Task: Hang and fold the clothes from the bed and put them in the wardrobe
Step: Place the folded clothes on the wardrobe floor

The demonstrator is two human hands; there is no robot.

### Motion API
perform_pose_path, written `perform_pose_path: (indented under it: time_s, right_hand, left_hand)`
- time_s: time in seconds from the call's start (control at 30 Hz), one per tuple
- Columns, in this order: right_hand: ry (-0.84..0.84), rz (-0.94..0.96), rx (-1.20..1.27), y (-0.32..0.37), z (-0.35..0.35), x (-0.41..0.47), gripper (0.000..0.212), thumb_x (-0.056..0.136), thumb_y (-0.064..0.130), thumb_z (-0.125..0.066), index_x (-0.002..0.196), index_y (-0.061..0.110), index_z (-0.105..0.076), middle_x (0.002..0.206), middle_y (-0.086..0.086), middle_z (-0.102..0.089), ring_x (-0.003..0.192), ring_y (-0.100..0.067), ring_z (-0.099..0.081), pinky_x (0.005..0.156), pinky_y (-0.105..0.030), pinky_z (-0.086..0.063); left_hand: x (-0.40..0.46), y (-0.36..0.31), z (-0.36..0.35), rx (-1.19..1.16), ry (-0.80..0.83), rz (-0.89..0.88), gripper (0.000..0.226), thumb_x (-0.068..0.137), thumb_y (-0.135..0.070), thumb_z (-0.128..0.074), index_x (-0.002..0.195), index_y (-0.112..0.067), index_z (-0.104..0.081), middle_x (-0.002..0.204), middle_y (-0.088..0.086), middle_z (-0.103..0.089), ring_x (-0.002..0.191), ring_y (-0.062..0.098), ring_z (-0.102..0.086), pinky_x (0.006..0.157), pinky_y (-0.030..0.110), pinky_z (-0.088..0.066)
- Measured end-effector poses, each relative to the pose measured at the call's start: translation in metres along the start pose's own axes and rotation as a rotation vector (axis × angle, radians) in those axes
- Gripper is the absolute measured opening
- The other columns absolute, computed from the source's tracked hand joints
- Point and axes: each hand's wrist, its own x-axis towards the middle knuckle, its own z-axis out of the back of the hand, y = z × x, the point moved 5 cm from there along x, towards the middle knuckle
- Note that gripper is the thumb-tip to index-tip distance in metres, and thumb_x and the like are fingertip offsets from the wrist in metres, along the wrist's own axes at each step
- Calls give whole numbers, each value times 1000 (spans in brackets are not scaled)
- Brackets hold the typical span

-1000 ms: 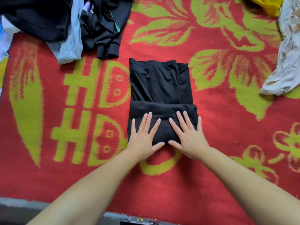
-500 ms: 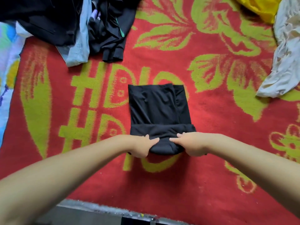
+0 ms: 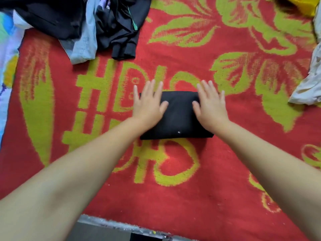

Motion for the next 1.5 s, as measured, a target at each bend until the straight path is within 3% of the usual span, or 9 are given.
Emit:
perform_pose_path:
  time_s: [0.1, 0.17, 0.3, 0.4, 0.5, 0.57, 0.7, 1.0, 1.5]
  right_hand:
    - [100, 231, -128, 25, -29, -35, 66, 97, 41, -43, 153, 17, -16, 161, -9, -5, 149, -25, 0, 114, -59, -2]
    - [222, 189, -208, 14, -46, -46, 73, 96, 56, -30, 153, 22, 0, 161, -8, 10, 148, -25, 12, 114, -57, 5]
    - [347, 228, -307, -8, -56, -47, 99, 84, 73, -34, 144, 23, 27, 156, -13, 26, 145, -30, 22, 112, -61, 8]
    - [400, 224, -376, -3, -58, -46, 105, 87, 53, -54, 146, 23, 28, 155, -17, 25, 145, -34, 19, 111, -64, 3]
    - [408, 145, -408, 8, -51, -40, 86, 97, 22, -46, 148, 30, 24, 157, -17, 21, 146, -38, 12, 112, -63, -5]
    - [448, 105, -374, 14, -40, -33, 80, 98, 12, -41, 150, 34, 15, 159, -14, 14, 146, -39, 5, 112, -61, -10]
    - [484, 93, -365, 32, 5, -20, 78, 97, 6, -42, 152, 38, 3, 161, -7, -1, 145, -39, -7, 113, -59, -16]
    - [339, 235, -502, 122, 141, -49, 85, 95, 5, -49, 152, 34, 8, 160, -6, -6, 145, -38, -8, 112, -58, -18]
    - [203, 961, -691, 351, 147, -225, 84, 95, 12, -51, 152, 32, 7, 159, -7, -9, 145, -35, -12, 114, -56, -16]
  left_hand:
    - [-37, -28, -38, 77, 64, -163, 80, 91, -65, -18, 152, -21, 8, 159, 10, 17, 146, 21, 16, 116, 54, 7]
    - [-51, -20, -61, 76, 169, -127, 88, 86, -73, -14, 149, -22, 20, 154, 8, 30, 143, 20, 27, 116, 52, 10]
    - [-56, 4, -79, 169, 211, -147, 109, 81, -78, -34, 141, -18, 35, 146, 12, 42, 138, 24, 35, 115, 54, 13]
    - [-55, -4, -79, 184, 248, -111, 115, 85, -55, -55, 134, -18, 42, 149, 20, 36, 139, 32, 32, 111, 58, 11]
    - [-48, -19, -67, 162, 255, -67, 107, 88, -5, -55, 139, -20, 37, 151, 27, 27, 141, 39, 26, 112, 61, 3]
    - [-45, -24, -54, 123, 294, -70, 101, 86, 8, -49, 147, -22, 25, 153, 27, 22, 142, 39, 21, 114, 58, -1]
    - [-44, -20, -6, 114, 349, -88, 91, 89, 10, -45, 151, -22, 13, 157, 22, 10, 145, 41, 10, 117, 53, -7]
    - [-108, 4, 139, 151, 128, -59, 95, 87, 12, -49, 151, -19, 13, 158, 21, 2, 144, 43, 4, 116, 54, -9]
    - [-419, 102, 173, 30, 37, 589, 93, 88, 7, -51, 152, -17, 12, 158, 21, 1, 144, 45, 3, 116, 55, -10]
